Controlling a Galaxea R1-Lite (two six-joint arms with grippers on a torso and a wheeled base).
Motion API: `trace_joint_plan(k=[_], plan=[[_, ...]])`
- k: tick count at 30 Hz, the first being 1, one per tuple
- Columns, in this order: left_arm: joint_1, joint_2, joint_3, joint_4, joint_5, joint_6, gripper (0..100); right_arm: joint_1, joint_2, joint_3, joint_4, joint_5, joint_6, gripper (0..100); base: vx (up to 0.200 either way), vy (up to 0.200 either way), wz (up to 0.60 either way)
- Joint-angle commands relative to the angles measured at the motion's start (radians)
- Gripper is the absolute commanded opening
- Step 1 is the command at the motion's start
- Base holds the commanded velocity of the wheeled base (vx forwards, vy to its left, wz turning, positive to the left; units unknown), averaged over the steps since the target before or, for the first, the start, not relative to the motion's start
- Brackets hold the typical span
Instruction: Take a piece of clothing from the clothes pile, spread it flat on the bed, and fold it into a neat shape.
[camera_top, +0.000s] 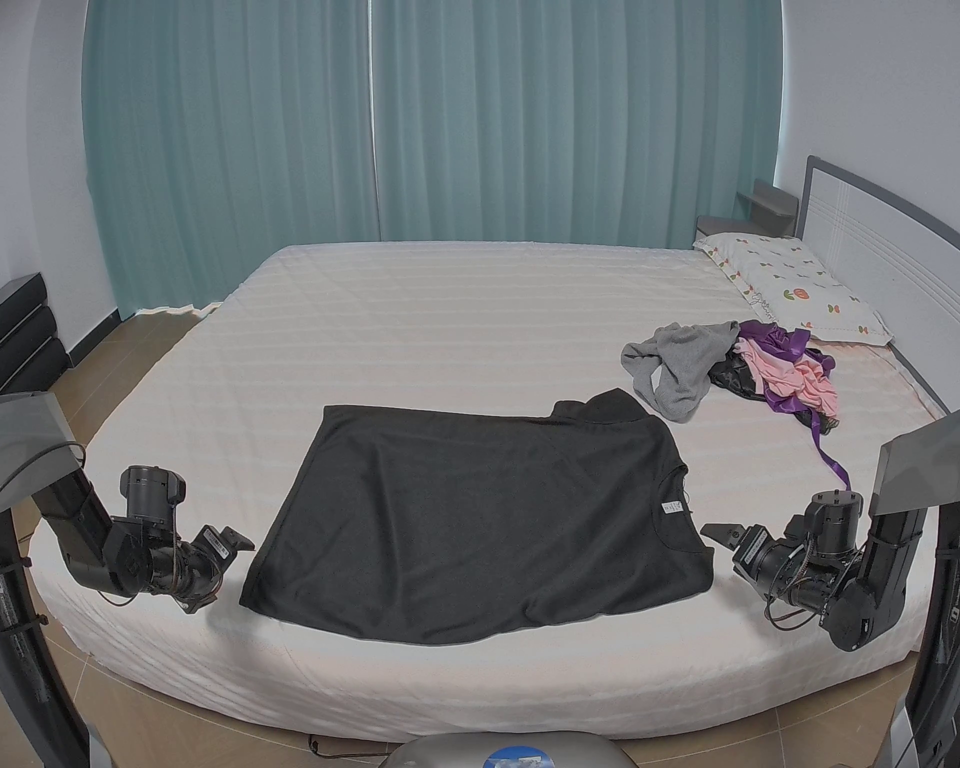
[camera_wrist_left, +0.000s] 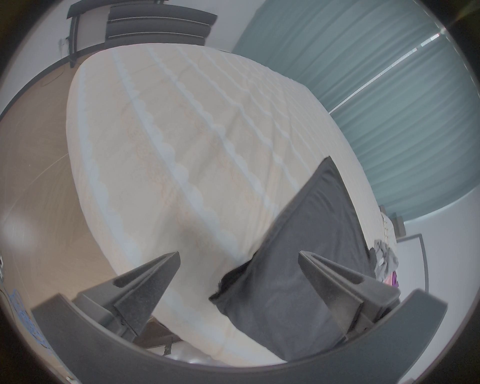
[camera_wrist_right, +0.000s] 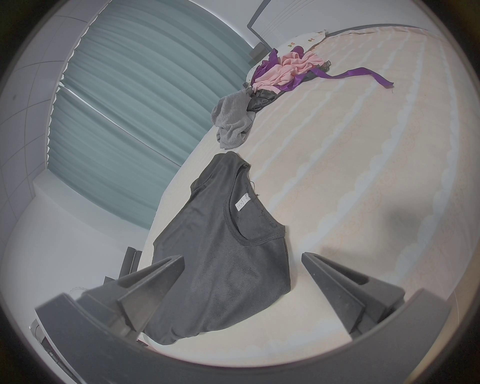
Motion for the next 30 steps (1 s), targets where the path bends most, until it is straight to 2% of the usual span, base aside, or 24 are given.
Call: trace_joint_plan(k=[1,10,18,19,24,30], plan=[[-0.022,0.004,0.020,-0.002,-0.003,0.027,100,-0.001,0.002,0.002,0.000,0.001,0.000,100,0.000,0.000,0.00],[-0.054,0.050,0.030,-0.040,-0.002,0.056,100,0.000,0.004,0.005,0.000,0.001,-0.002,100,0.000,0.000,0.00],[-0.118,0.085,0.014,-0.080,0.009,0.068,100,0.000,0.009,0.005,0.000,0.002,-0.003,100,0.000,0.000,0.00],[-0.117,0.090,0.014,-0.080,0.012,0.068,0,0.000,0.013,0.005,0.000,0.001,-0.005,100,0.000,0.000,0.00],[-0.117,0.093,0.020,-0.085,0.017,0.096,0,0.000,0.021,0.006,0.001,-0.001,-0.012,100,0.000,0.000,0.00],[-0.109,0.097,0.046,-0.172,0.015,0.088,0,0.029,0.082,-0.009,0.003,-0.002,-0.038,100,0.000,0.000,0.00]])
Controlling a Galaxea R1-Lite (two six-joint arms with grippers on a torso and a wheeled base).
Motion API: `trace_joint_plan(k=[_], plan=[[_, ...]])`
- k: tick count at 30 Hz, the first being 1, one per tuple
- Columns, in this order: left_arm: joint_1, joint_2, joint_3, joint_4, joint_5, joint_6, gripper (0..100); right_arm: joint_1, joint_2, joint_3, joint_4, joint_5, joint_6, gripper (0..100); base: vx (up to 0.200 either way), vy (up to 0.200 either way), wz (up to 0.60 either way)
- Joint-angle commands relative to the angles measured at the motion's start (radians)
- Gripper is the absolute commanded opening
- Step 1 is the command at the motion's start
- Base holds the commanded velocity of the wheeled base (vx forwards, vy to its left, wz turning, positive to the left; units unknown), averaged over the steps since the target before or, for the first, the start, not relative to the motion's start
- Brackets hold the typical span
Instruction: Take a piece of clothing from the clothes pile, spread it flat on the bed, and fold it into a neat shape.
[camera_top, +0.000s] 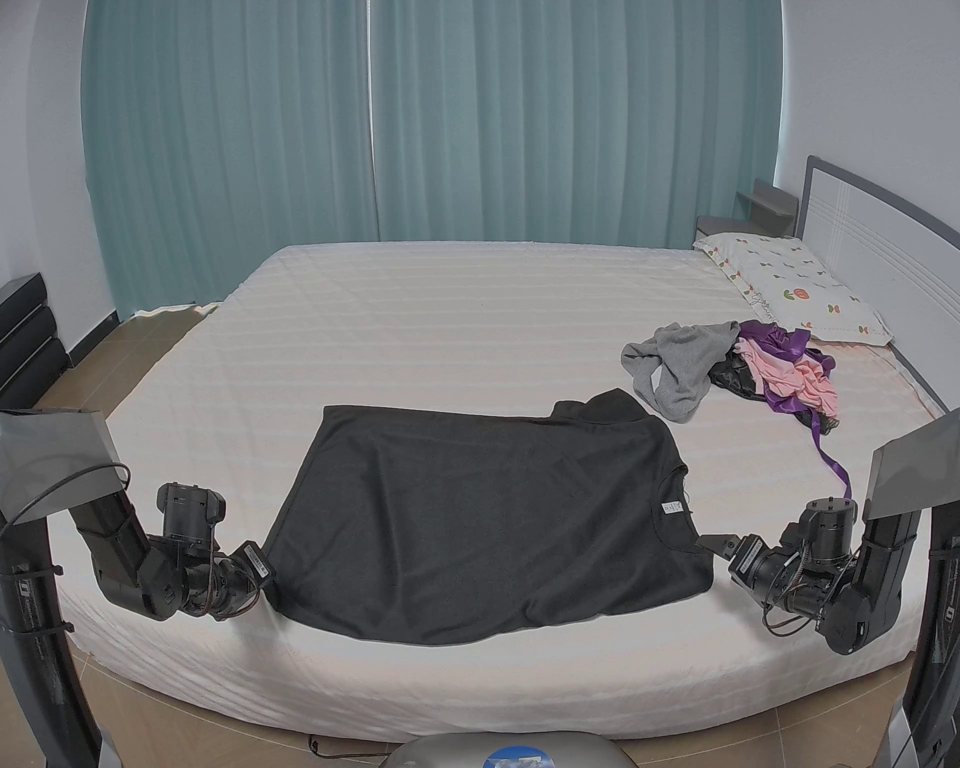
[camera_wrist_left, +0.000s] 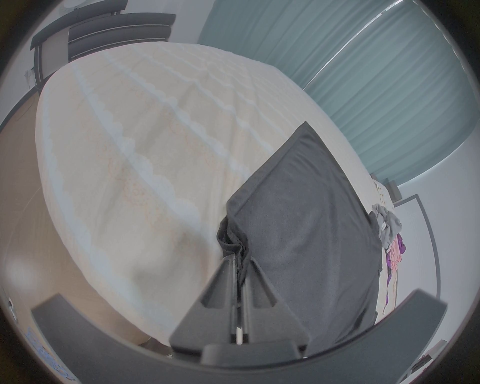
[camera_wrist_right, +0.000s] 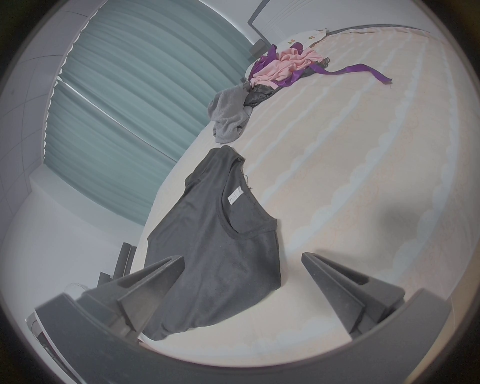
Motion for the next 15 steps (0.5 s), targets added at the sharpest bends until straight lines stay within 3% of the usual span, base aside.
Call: trace_joint_plan(k=[1,12,13,15], plan=[[0.004,0.007,0.021,-0.031,-0.001,-0.003,0,0.028,0.060,-0.013,-0.001,-0.001,-0.017,100,0.000,0.000,0.00],[0.007,-0.048,0.046,-0.060,-0.003,-0.057,0,0.044,0.115,-0.136,0.099,0.001,-0.077,100,0.000,0.000,0.00],[0.007,-0.051,0.046,-0.060,-0.003,-0.058,0,0.044,0.115,-0.139,0.102,0.001,-0.077,0,0.000,0.000,0.00],[0.007,-0.063,0.047,-0.060,-0.005,-0.060,0,0.043,0.109,-0.159,0.099,0.004,-0.075,0,0.000,0.000,0.00]])
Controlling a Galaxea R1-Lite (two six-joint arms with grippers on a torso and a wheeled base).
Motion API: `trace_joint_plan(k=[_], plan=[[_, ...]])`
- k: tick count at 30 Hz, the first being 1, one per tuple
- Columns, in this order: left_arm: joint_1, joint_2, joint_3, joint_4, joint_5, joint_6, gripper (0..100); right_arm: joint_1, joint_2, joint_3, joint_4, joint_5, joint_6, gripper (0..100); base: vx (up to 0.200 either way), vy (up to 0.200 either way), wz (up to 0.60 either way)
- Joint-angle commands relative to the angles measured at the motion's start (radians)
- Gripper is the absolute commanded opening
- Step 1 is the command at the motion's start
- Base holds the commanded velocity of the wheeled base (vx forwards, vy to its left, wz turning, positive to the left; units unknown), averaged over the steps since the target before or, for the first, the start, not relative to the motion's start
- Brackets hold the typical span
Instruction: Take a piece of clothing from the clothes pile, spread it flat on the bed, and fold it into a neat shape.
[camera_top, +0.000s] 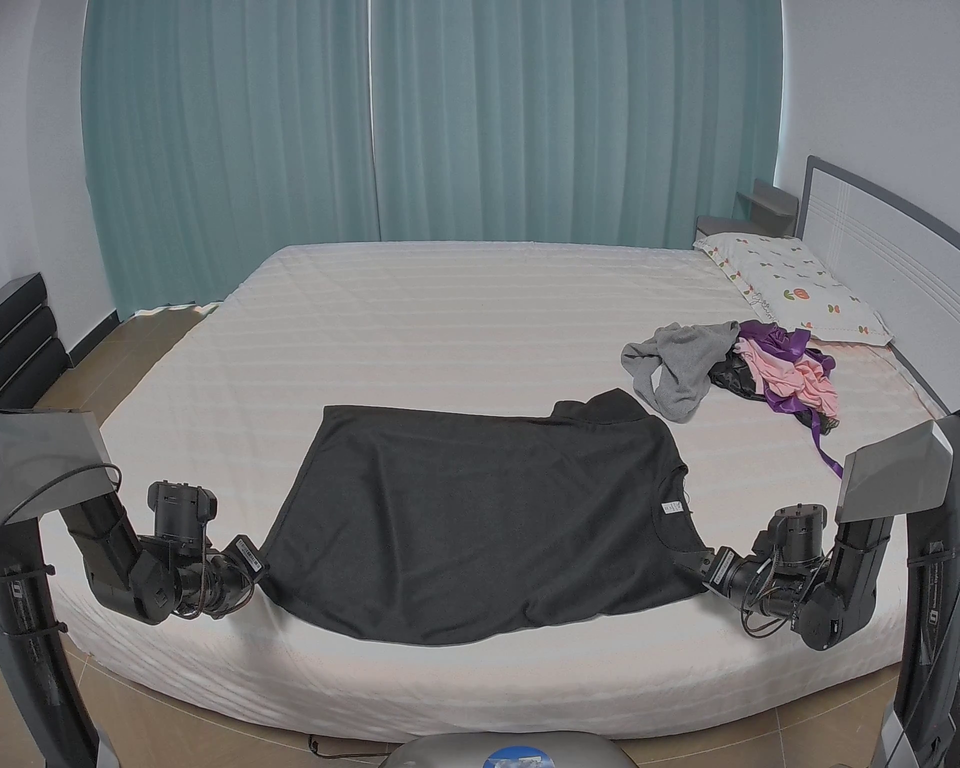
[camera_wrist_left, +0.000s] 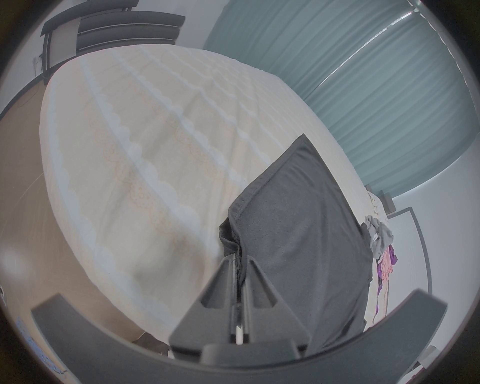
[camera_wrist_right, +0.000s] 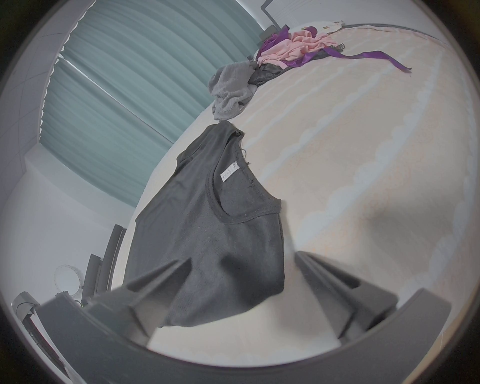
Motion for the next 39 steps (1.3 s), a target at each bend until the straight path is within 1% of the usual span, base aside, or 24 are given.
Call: trace_joint_plan(k=[1,6,9,11,14,15,17,19,20,21,23,24,26,28,29,34,35,36,39], plan=[[0.000,-0.034,0.005,-0.001,-0.001,-0.004,0,0.000,0.010,-0.046,0.000,0.005,-0.002,0,0.000,0.000,0.00],[0.009,-0.025,-0.016,-0.010,0.002,-0.017,0,-0.010,-0.015,-0.092,0.005,0.005,0.001,0,0.000,0.000,0.00],[0.020,-0.025,-0.038,-0.069,0.002,-0.070,0,-0.027,-0.035,-0.150,0.016,0.008,0.002,0,0.000,0.000,0.00],[0.021,-0.025,-0.044,-0.092,0.003,-0.086,0,-0.030,-0.039,-0.186,0.040,0.008,0.002,0,0.000,0.000,0.00],[0.023,-0.013,-0.070,-0.121,0.003,-0.089,0,-0.033,-0.062,-0.313,0.174,0.008,0.005,0,0.000,0.000,0.00],[0.023,-0.011,-0.073,-0.121,0.003,-0.090,0,-0.034,-0.064,-0.325,0.188,0.008,0.005,0,0.000,0.000,0.00],[0.023,-0.008,-0.094,-0.121,0.013,-0.098,0,-0.033,-0.067,-0.439,0.296,0.008,0.019,0,0.000,0.000,0.00],[0.025,0.012,-0.119,-0.122,0.037,-0.124,0,-0.031,-0.059,-0.512,0.349,0.007,0.030,0,0.000,0.000,0.00],[0.025,0.012,-0.119,-0.122,0.037,-0.124,0,-0.031,-0.059,-0.512,0.349,0.007,0.030,0,0.000,0.000,0.00],[0.026,0.029,-0.143,-0.124,0.060,-0.150,0,-0.028,-0.047,-0.590,0.392,0.007,0.035,0,0.000,0.000,0.00],[0.029,0.035,-0.148,-0.124,0.062,-0.161,0,-0.025,-0.036,-0.633,0.419,0.005,0.036,0,0.000,0.000,0.00],[0.032,0.042,-0.151,-0.124,0.060,-0.164,0,-0.019,-0.013,-0.706,0.470,0.002,0.036,0,0.000,0.000,0.00],[0.032,0.050,-0.154,-0.124,0.060,-0.164,0,-0.016,0.013,-0.771,0.514,0.001,0.036,0,0.000,0.000,0.00],[0.032,0.053,-0.154,-0.126,0.060,-0.164,0,-0.016,0.024,-0.796,0.530,0.001,0.036,0,0.000,0.000,0.00],[0.032,0.059,-0.154,-0.126,0.059,-0.165,0,-0.011,0.061,-0.856,0.560,0.001,0.036,0,0.000,0.000,0.00],[0.032,0.093,-0.163,-0.133,0.060,-0.165,0,0.000,0.140,-0.966,0.600,-0.004,0.036,0,0.000,0.000,0.00],[0.032,0.093,-0.163,-0.133,0.060,-0.165,0,0.000,0.140,-0.966,0.600,-0.004,0.036,0,0.000,0.000,0.00],[0.031,0.102,-0.163,-0.135,0.062,-0.165,0,0.009,0.174,-1.011,0.629,-0.012,0.036,0,0.000,0.000,0.00],[0.031,0.102,-0.160,-0.135,0.060,-0.165,0,0.019,0.206,-1.040,0.651,-0.022,0.036,0,0.000,0.000,0.00]])
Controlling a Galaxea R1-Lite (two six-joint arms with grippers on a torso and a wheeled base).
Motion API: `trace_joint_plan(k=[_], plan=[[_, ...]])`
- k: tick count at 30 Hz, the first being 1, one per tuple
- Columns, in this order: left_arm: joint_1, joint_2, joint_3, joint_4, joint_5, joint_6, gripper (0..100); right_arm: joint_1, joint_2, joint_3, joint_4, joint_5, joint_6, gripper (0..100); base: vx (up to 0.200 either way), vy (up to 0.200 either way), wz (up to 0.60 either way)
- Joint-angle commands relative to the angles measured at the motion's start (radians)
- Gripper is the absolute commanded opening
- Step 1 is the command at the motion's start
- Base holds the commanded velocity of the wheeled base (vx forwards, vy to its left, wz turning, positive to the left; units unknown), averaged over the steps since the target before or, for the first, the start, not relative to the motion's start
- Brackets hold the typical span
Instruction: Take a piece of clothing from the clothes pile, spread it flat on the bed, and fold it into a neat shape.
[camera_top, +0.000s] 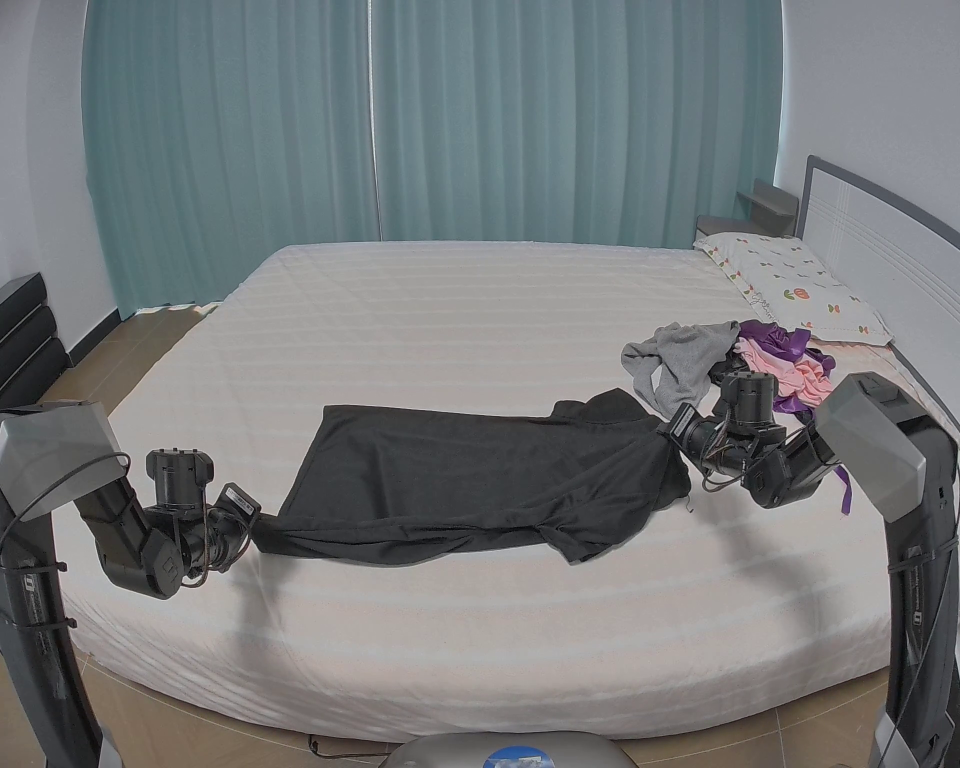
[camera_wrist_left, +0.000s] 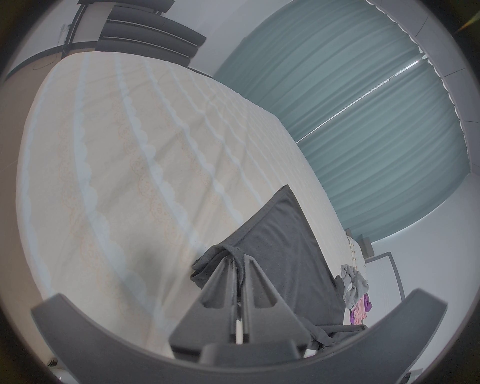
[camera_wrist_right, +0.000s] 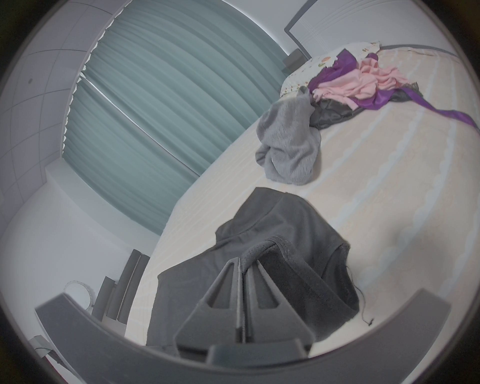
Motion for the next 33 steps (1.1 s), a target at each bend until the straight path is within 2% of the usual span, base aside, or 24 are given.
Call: trace_joint_plan(k=[1,7,9,18,20,21,22,33], plan=[[0.000,0.036,-0.001,-0.002,0.000,-0.002,0,0.026,0.125,-0.093,0.040,-0.010,-0.001,100,0.000,0.000,0.00],[0.000,0.038,0.009,-0.002,-0.001,-0.002,0,0.031,0.131,-0.093,0.037,-0.016,-0.003,100,0.000,0.000,0.00],[0.003,0.036,0.026,-0.003,-0.004,-0.003,0,0.003,0.071,-0.068,0.043,-0.007,-0.004,100,0.000,0.000,0.00],[0.007,0.031,0.037,-0.002,-0.007,-0.003,0,-0.007,-0.131,0.193,0.046,0.073,-0.010,100,0.000,0.000,0.00],[0.007,0.030,0.042,-0.002,-0.012,-0.003,0,-0.003,-0.144,0.257,0.044,0.085,-0.033,100,0.000,0.000,0.00],[0.009,0.030,0.042,-0.002,-0.023,-0.003,0,-0.003,-0.153,0.326,0.040,0.108,-0.090,100,0.000,0.000,0.00],[0.009,0.030,0.043,0.000,-0.027,-0.003,0,-0.001,-0.153,0.346,0.037,0.117,-0.110,100,0.000,0.000,0.00],[0.012,0.027,0.051,-0.002,-0.033,-0.002,0,0.039,-0.091,0.377,0.046,0.139,-0.124,100,0.000,0.000,0.00]])
